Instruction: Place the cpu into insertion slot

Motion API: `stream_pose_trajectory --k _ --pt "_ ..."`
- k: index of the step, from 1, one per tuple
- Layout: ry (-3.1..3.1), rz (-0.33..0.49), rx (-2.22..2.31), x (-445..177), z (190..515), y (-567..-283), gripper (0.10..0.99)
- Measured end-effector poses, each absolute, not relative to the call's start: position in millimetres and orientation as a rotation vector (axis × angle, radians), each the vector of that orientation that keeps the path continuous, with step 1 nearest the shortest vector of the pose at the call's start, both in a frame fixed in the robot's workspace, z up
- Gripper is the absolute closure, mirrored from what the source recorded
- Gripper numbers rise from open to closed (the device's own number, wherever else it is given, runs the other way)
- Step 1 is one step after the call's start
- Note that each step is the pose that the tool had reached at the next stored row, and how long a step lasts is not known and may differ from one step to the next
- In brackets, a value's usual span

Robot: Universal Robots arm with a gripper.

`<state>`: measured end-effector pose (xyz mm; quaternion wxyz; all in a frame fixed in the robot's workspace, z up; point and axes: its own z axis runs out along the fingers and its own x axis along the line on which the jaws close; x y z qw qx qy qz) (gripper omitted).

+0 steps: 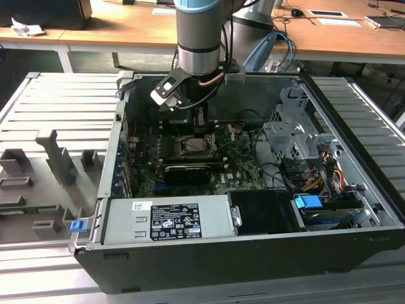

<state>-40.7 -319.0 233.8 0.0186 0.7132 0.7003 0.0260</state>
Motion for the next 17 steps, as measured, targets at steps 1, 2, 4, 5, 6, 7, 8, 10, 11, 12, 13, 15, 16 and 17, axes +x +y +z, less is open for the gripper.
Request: stream_pose_trajectory --k 1,2,4,5,6,7,8,10,11,12,13,15,16,17 --pt "2.174 0.081 2.214 -40.7 233.8 -319.0 0.980" --pt "2.174 0.081 2.214 -40.7 233.9 -319.0 0.980" --pt "2.174 0.081 2.214 -40.7 235.0 -319.0 0.980" --pt "2.174 0.081 2.214 -40.7 235.1 -318.9 0.980" --pt "2.174 0.081 2.214 -40.7 235.2 -318.9 0.980" --pt "2.174 0.081 2.214 -40.7 235.4 -319.0 0.980" --pt "2.174 0.081 2.214 -40.7 235.5 -319.0 0.980" --pt "2.174 0.081 2.214 -40.7 236.2 -319.0 0.980" --pt "2.174 0.081 2.214 -40.7 236.4 -319.0 0.980" --pt "2.174 0.081 2.214 -40.7 236.5 -319.0 0.980" --pt "2.174 0.081 2.214 -40.7 236.7 -319.0 0.980" --pt "2.174 0.081 2.214 -40.7 237.0 -319.0 0.980" --pt "2.174 0.081 2.214 -40.7 237.9 -319.0 0.980" --pt "2.174 0.081 2.214 -40.7 238.6 -319.0 0.980"
